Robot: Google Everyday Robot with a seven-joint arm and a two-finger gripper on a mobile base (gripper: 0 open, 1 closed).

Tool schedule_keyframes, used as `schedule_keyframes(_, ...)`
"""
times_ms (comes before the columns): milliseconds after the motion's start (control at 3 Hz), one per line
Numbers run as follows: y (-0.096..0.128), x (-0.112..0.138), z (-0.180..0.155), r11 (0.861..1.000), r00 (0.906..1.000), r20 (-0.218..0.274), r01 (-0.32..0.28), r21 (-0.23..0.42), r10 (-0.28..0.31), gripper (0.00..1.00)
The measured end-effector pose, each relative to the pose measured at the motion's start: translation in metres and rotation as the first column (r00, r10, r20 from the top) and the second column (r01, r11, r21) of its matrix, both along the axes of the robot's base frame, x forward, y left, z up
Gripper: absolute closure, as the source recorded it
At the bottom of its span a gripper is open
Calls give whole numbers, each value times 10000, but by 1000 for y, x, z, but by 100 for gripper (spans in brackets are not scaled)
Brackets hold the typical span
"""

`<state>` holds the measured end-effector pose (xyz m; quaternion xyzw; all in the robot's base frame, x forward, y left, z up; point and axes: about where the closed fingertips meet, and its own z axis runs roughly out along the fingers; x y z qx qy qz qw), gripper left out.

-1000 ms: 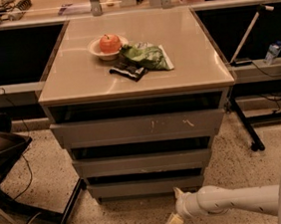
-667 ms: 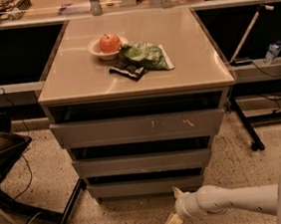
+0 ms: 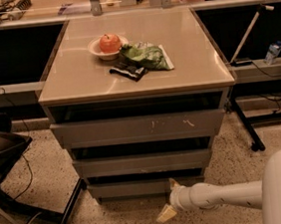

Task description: Open bottom drawer

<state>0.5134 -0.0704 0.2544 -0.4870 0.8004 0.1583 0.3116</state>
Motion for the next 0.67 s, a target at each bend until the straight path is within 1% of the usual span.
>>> schedule_keyframes(333,-8,23,10,9988,9951,918,395,-297,-366,0)
schedule_keyframes(667,-11,32,14,9975,9902,1276,619,-345,-570,0)
